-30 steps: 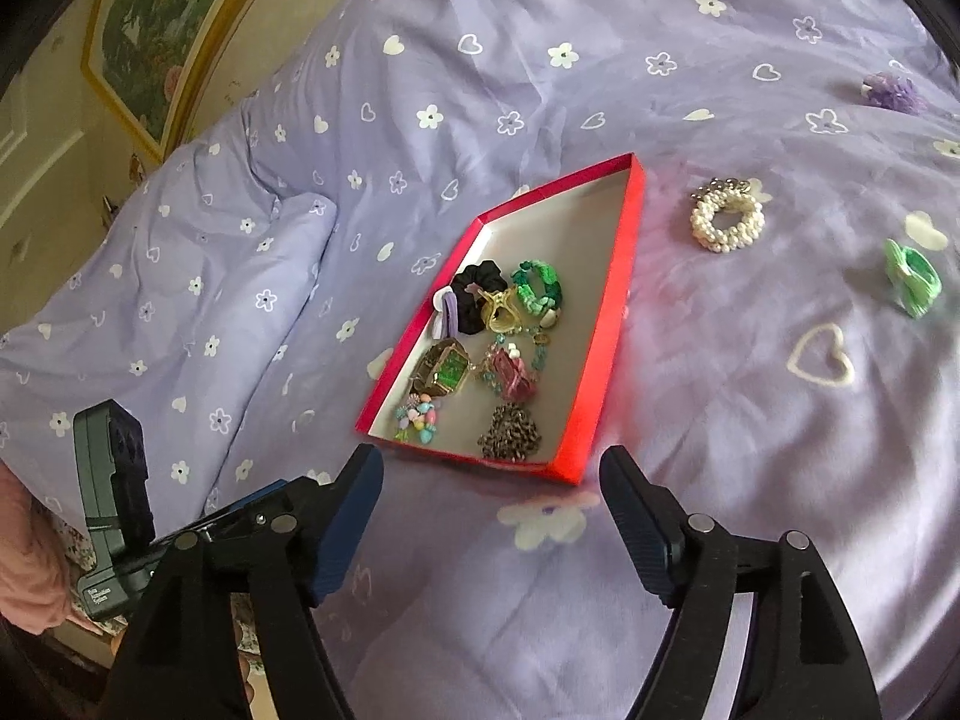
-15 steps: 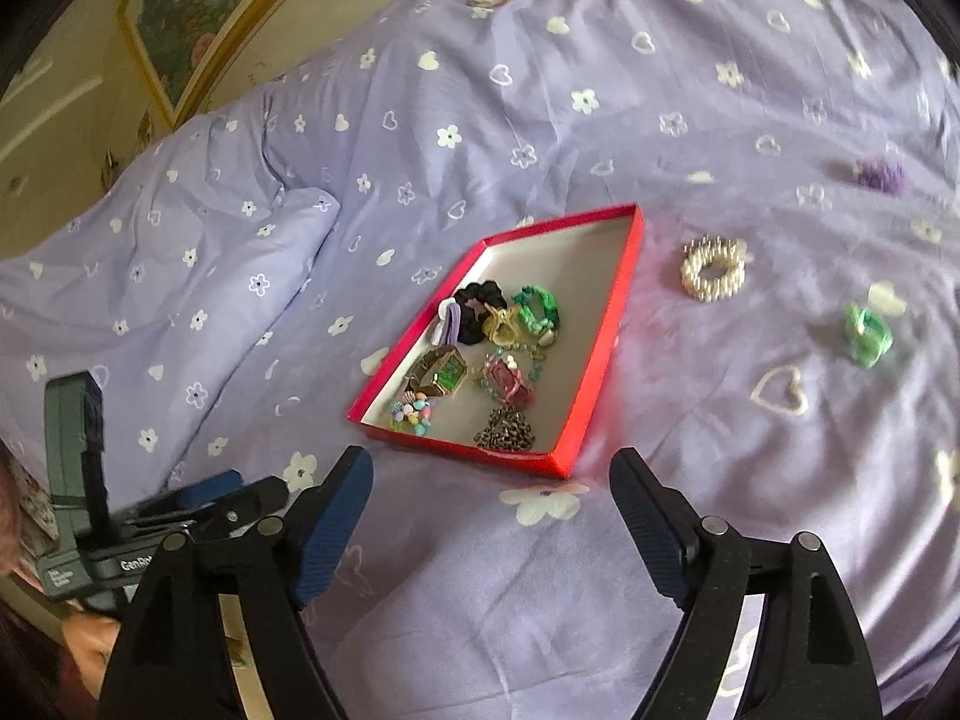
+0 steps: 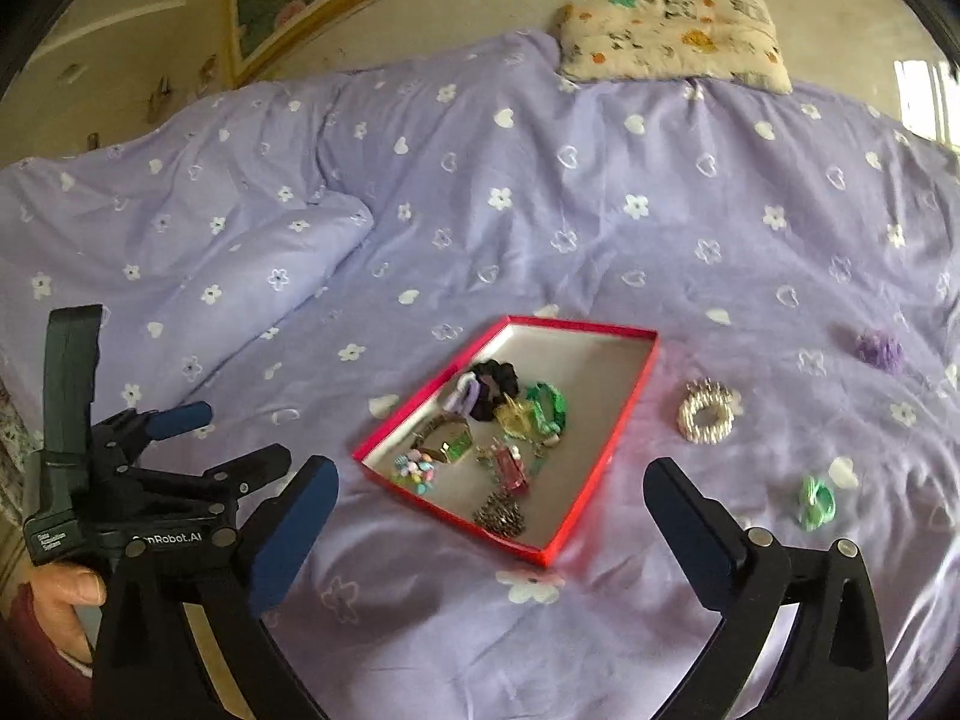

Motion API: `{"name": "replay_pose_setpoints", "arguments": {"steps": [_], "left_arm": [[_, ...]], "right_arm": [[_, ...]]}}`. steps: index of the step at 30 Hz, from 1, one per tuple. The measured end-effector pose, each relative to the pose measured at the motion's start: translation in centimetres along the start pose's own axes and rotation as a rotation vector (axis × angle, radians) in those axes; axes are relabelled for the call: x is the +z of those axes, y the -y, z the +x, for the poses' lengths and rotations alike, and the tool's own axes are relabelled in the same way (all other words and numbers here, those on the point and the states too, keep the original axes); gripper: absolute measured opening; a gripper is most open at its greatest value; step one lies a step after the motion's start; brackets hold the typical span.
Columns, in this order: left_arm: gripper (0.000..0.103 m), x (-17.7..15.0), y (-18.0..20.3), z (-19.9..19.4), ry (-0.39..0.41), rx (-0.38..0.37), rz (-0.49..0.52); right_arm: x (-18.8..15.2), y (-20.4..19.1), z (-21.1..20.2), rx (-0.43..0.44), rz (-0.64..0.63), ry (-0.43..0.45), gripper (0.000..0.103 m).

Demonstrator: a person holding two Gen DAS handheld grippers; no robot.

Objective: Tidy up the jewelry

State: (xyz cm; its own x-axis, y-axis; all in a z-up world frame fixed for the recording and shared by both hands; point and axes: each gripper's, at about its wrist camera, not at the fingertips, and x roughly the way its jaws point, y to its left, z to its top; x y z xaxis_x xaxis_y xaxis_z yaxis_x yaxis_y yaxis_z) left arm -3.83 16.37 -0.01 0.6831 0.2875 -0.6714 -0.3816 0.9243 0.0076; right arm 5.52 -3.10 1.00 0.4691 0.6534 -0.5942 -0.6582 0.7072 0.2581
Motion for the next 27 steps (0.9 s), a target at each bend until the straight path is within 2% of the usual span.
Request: {"name": "replay_pose_setpoints", "arguments": {"steps": [4,10,18,27], "left_arm": [[0.103,-1.3,0.2,1.0,-0.017,-0.003,-0.018],[0.103,-2.2,0.7,1.2,-0.025,0.0,-0.009],[0.103,-2.8,1.0,0.0,0.024,0.03,-0.001],[0.103,-3.6,1.4,0.0,0.026,0.033,0.013]], "right_arm": [[-2.3,1.1,1.9,-0.016,0.055,-0.056,0.103],[-4.0,2.0,3.0,-0.041,0.088,-0.087,0.103],[-4.4,1.8,2.5,-0.047,0.088,-0.064,0.103],[-4.9,2.0,2.5,-0.042,0.104,-0.07,0.103]]}}
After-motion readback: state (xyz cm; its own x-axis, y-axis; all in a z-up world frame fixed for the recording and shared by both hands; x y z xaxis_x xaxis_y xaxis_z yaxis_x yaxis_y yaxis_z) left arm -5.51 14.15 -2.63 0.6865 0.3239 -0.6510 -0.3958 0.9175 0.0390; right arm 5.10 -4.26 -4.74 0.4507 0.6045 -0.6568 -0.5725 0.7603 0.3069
